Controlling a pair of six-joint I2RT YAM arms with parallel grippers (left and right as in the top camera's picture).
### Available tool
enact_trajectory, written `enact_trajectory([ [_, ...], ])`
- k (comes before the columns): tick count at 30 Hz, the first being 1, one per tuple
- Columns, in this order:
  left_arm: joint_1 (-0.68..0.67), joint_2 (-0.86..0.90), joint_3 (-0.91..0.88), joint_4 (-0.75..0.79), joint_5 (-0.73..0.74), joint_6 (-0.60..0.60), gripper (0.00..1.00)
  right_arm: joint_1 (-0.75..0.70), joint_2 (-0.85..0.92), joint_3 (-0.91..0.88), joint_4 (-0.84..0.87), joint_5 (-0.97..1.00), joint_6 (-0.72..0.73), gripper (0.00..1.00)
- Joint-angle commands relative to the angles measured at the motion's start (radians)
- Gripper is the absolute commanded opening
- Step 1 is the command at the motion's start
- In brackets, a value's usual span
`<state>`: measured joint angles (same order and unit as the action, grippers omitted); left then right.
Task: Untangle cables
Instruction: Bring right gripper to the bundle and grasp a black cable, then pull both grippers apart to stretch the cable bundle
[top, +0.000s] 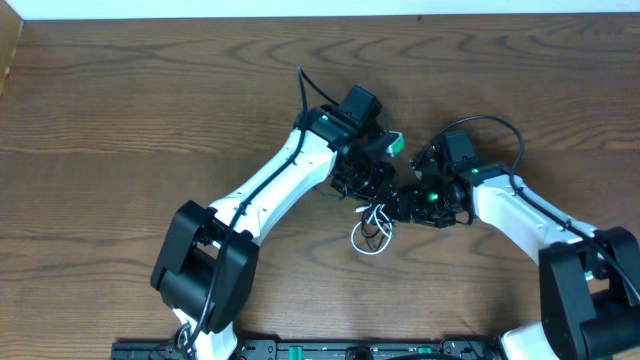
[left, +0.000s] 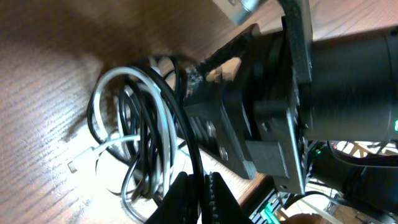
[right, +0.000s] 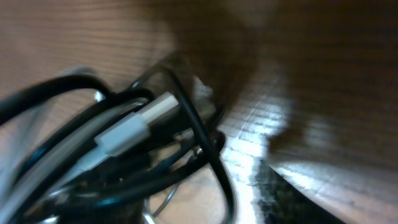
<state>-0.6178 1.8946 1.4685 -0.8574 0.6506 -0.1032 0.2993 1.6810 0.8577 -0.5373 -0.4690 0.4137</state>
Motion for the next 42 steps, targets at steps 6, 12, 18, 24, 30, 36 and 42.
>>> enact_trajectory([
  [6, -0.008, 0.001, -0.026, -0.108, -0.185, 0.017, 0.07, 0.007, 0.021, 0.017, -0.019, 0.196, 0.109, 0.13],
  [12, -0.006, 0.001, -0.026, -0.231, -0.419, 0.017, 0.07, 0.0, 0.021, 0.017, -0.117, 0.498, 0.11, 0.01],
  [18, 0.032, 0.001, -0.026, -0.309, -0.602, 0.017, 0.07, -0.047, 0.021, 0.017, -0.251, 0.835, 0.262, 0.01],
  [24, 0.144, 0.0, -0.026, -0.312, -0.61, 0.012, 0.07, -0.159, 0.021, 0.017, -0.28, 0.885, 0.274, 0.01],
  [30, 0.286, 0.0, -0.026, -0.312, -0.574, -0.018, 0.07, -0.269, 0.021, 0.017, -0.27, 0.834, 0.264, 0.01],
  [36, 0.353, -0.001, -0.026, -0.262, -0.224, 0.117, 0.07, -0.282, 0.021, 0.017, -0.14, 0.312, -0.132, 0.01],
  [42, 0.321, -0.001, -0.026, -0.184, -0.048, 0.2, 0.07, -0.247, 0.021, 0.017, -0.047, -0.222, -0.416, 0.01],
])
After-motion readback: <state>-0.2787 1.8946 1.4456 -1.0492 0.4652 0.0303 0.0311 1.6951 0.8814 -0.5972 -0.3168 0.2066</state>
